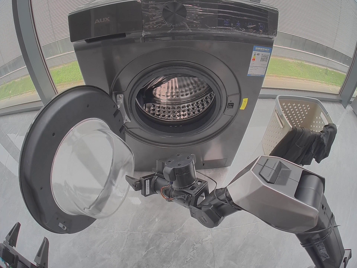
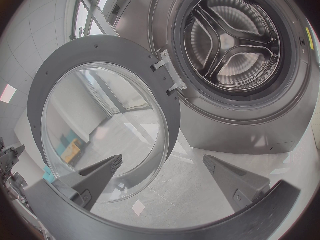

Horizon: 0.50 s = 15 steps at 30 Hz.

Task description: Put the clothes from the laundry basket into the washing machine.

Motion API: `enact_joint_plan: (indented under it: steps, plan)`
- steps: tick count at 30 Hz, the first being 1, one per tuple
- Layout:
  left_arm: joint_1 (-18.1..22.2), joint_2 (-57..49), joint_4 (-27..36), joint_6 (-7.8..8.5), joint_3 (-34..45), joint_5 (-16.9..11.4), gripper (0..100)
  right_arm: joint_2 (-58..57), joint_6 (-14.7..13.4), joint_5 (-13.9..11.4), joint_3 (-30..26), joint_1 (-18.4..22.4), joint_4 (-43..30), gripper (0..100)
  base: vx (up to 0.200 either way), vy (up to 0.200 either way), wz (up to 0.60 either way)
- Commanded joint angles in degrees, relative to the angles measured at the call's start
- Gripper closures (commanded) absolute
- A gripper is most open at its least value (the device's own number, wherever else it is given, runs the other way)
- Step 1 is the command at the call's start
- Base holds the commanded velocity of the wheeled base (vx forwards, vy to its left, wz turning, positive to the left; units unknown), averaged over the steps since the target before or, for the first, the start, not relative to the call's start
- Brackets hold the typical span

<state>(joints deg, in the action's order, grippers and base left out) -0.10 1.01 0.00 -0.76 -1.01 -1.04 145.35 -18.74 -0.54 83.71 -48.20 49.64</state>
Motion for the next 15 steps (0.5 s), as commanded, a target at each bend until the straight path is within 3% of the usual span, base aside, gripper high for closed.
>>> enact_joint_plan:
  steps: [1, 15]
  plan:
    - [0.01, -1.01, 0.0, -0.04, 1.01, -0.02, 0, 0.29, 0.02, 0.01, 0.57, -0.4, 0.02, 0, 0.0, 0.0, 0.0]
    - [0.01, -1.01, 0.0, -0.04, 1.01, -0.02, 0, 2.22, -0.86, 1.33, 3.65, -1.37, 0.11, 0, 0.0, 0.0, 0.0]
